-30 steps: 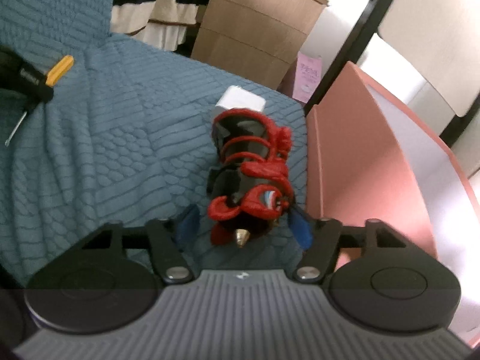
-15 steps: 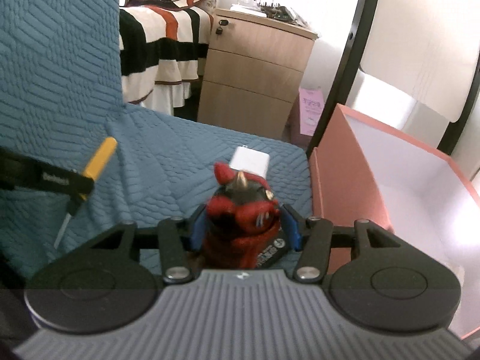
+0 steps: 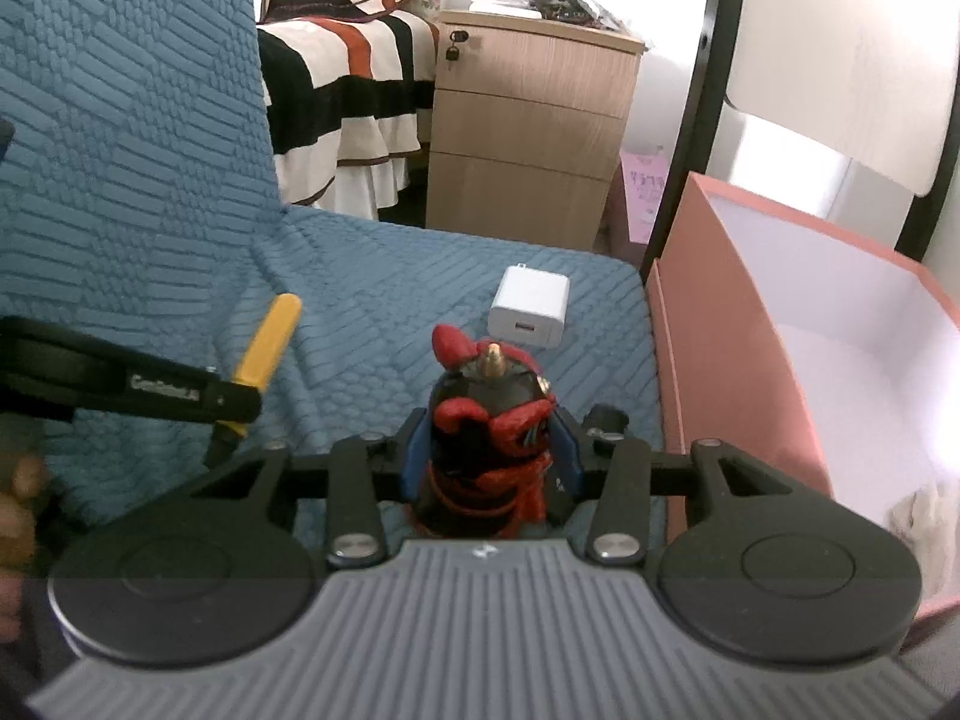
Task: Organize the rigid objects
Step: 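Lift the screwdriver with the left gripper while the right gripper lifts the red-black toy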
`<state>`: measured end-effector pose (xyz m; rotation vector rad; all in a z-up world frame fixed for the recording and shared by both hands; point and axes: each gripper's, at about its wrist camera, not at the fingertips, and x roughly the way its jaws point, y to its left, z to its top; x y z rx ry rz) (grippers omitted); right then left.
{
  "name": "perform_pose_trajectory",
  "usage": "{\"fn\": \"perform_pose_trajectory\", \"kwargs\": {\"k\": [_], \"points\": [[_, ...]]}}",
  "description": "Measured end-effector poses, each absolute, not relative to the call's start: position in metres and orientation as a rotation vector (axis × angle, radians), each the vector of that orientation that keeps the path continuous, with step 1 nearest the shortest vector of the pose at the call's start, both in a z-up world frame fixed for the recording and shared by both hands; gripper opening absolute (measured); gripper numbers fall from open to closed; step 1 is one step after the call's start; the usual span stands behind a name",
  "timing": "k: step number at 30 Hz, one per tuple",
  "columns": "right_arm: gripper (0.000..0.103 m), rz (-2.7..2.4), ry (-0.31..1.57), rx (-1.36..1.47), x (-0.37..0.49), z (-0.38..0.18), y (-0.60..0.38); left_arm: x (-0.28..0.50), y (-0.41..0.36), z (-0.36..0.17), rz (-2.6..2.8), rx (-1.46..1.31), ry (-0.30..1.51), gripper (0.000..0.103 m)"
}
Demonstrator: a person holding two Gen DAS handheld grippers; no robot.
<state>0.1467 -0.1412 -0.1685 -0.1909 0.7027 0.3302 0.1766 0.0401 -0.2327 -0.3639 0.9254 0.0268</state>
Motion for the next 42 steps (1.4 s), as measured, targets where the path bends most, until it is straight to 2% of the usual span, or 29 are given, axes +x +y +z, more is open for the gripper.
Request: {"fn": "perform_pose_trajectory", "kwargs": {"k": [7, 12, 15, 16, 17, 24, 27, 42], "points": [[0.041, 0.356, 0.733, -0.147, 0.128, -0.167, -0.148, 0.178, 0.029, -0.238, 0.022, -0.347, 0.968, 0.019], [0.043, 0.342, 0.737, -0.11, 0.129, -0.17, -0.154, 0.181, 0.031, -0.242, 0.032, -0.368, 0.98, 0.02], [0.061, 0.341, 0.739, -0.103, 0.133, -0.175, -0.153, 0.183, 0.031, -0.244, 0.038, -0.357, 0.988, 0.021], [0.068, 0.335, 0.75, -0.093, 0.136, -0.177, -0.154, 0.185, 0.03, -0.245, 0.041, -0.356, 0.996, 0.025], [0.069, 0.33, 0.763, -0.078, 0.138, -0.179, -0.154, 0.187, 0.03, -0.247, 0.051, -0.353, 1.009, 0.028], [0.068, 0.334, 0.852, 0.021, 0.155, -0.197, -0.155, 0.192, 0.029, -0.248, 0.071, -0.323, 0.994, 0.029], [0.062, 0.338, 0.864, 0.031, 0.159, -0.2, -0.154, 0.193, 0.028, -0.249, 0.071, -0.311, 1.001, 0.029], [0.061, 0.325, 0.86, 0.03, 0.166, -0.198, -0.163, 0.203, 0.016, -0.256, 0.102, -0.209, 0.997, 0.029]]}}
